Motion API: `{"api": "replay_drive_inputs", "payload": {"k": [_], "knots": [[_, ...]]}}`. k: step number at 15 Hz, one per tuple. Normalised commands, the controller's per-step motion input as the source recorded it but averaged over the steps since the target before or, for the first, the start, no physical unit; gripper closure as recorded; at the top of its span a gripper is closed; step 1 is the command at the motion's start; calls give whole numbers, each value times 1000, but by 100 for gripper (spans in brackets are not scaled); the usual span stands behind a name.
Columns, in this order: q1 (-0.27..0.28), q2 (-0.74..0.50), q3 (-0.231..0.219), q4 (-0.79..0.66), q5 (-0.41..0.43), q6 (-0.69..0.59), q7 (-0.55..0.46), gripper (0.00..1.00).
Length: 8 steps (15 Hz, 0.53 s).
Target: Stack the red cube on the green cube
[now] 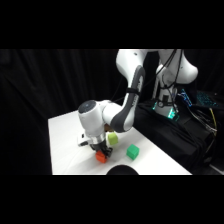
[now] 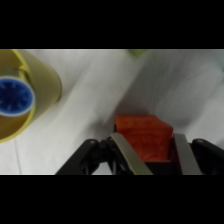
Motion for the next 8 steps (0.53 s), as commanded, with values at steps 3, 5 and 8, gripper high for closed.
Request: {"api": "replay_drive_inputs", "payload": {"k": [3,5,8], "knots": [[-12,-351,14,-215,5,-52,116,73],[0,-393,12,-254,44,-120,145,73],[28,-424,4,-314,64,-136,169,73]]}}
